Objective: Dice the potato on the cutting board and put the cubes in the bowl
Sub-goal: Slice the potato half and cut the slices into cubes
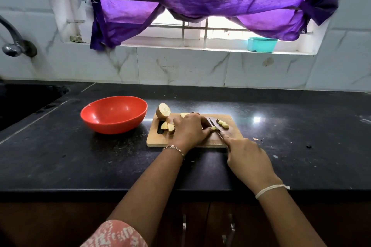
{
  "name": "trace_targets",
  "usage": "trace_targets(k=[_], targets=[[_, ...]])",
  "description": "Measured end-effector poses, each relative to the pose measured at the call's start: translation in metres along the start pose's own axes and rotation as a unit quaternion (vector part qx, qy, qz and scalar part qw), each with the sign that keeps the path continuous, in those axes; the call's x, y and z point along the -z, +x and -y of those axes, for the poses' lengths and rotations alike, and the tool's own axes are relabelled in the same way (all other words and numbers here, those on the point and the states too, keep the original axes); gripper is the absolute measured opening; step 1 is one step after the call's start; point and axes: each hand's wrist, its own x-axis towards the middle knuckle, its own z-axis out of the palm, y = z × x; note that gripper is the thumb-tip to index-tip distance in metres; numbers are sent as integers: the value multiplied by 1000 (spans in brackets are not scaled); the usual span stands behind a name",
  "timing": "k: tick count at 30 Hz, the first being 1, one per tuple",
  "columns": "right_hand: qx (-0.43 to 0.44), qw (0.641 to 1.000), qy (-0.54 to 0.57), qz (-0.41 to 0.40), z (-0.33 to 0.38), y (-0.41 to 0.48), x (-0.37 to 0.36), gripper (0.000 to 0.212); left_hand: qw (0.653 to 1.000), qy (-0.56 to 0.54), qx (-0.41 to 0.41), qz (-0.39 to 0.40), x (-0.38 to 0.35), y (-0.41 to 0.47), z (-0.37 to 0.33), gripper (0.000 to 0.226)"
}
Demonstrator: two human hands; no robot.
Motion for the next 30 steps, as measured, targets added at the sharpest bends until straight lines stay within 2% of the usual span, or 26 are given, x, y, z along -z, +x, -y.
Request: trace_targets(k=[7, 14, 30], targets=[[22, 998, -53, -24, 14, 4, -5, 57, 1000, -11, 17, 3, -2, 1, 1, 20], [-30, 995, 67, -64, 7, -9, -8, 60, 1000, -21, 14, -6, -1, -1, 1, 23], [17, 995, -90, -28, 29, -5, -7, 58, 1000, -11, 19, 1, -3, 1, 1, 22]])
